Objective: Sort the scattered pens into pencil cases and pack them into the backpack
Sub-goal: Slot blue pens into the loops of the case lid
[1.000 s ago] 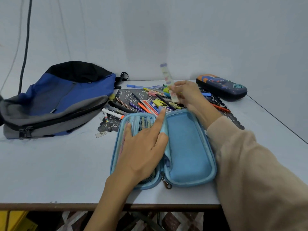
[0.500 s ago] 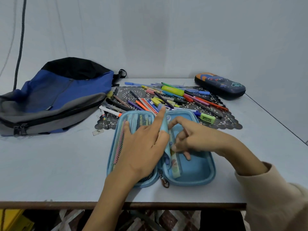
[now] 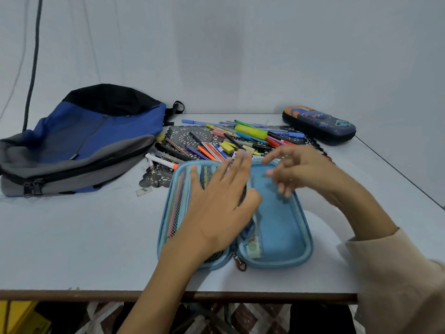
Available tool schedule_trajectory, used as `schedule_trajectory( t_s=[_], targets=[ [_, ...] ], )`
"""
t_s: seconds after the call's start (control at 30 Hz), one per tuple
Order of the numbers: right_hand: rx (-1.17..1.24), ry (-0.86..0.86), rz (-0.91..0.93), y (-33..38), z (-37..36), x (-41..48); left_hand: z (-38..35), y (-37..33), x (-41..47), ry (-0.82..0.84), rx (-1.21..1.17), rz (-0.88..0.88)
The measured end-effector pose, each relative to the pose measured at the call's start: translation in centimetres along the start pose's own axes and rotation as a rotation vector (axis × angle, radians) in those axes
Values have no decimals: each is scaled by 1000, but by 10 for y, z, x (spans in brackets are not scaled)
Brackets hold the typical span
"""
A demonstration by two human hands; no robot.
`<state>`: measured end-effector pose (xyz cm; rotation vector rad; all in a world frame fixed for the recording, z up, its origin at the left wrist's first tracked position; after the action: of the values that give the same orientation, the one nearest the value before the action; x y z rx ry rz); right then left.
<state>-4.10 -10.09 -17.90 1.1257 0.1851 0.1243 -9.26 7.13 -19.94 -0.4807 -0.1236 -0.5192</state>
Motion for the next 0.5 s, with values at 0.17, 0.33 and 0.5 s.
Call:
schedule_trajectory(
  t_s=[0.17, 0.33, 0.5],
  targets=[
    [-32, -459, -1, -20, 51, 34, -19, -16, 18, 85, 134, -55],
    [-403, -645, -63, -45, 68, 75, -54, -24, 25, 214, 303, -68],
    [-629, -705, -69, -57, 62, 86, -55, -26, 22, 217, 315, -93]
  ],
)
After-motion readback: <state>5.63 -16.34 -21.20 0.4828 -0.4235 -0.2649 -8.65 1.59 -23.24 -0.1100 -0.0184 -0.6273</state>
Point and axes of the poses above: each hand's wrist, its own x-axis towards the middle knuckle, its own z-axis out of the back of the hand, y = z × x, the point moved 4 cm from there along x, towards the middle knuckle, and after that the axes turned 5 degrees about -z, right-handed, at the moved point
